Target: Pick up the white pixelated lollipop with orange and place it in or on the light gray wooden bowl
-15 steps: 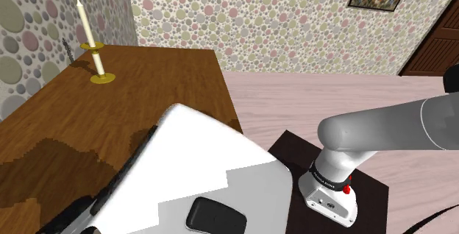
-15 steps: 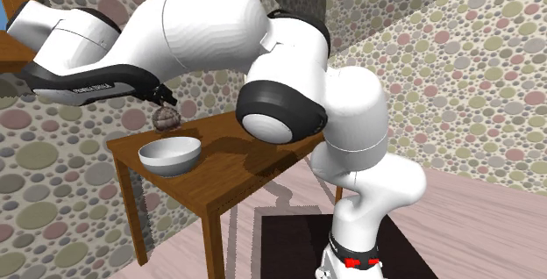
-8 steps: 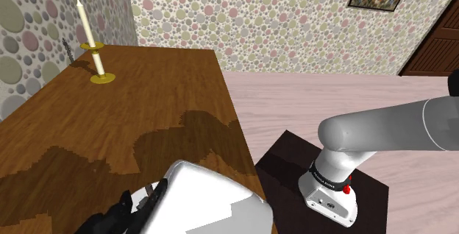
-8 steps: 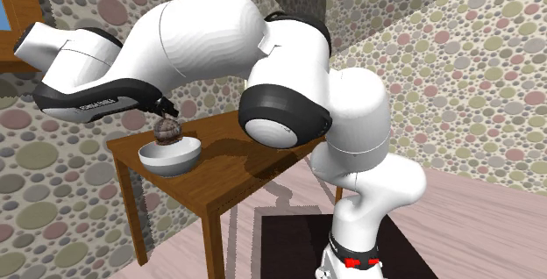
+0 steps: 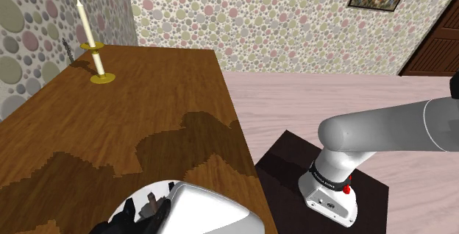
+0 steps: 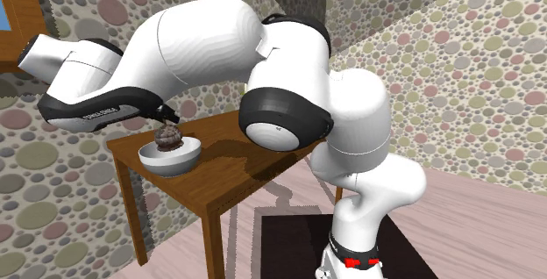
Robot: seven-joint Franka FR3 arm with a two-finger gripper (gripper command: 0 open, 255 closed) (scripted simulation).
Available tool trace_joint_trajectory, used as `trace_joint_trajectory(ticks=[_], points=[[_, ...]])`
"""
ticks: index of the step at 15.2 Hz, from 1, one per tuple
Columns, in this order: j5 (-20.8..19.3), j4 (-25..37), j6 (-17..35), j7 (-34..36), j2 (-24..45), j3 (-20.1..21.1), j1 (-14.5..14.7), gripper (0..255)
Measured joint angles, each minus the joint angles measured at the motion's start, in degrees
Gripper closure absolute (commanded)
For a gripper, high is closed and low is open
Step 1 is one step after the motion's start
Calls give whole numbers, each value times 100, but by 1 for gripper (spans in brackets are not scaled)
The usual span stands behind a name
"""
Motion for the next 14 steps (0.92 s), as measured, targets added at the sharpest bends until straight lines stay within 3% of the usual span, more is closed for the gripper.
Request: trace_joint_trajectory(ticks=[1, 2, 8, 14], points=[[0, -1, 1, 1, -1, 1, 0, 255], [1, -1, 1, 1, -1, 1, -1, 0], [0, 1, 2, 1, -1, 0, -2, 0], [148, 931, -718, -134, -184, 179, -239, 0]])
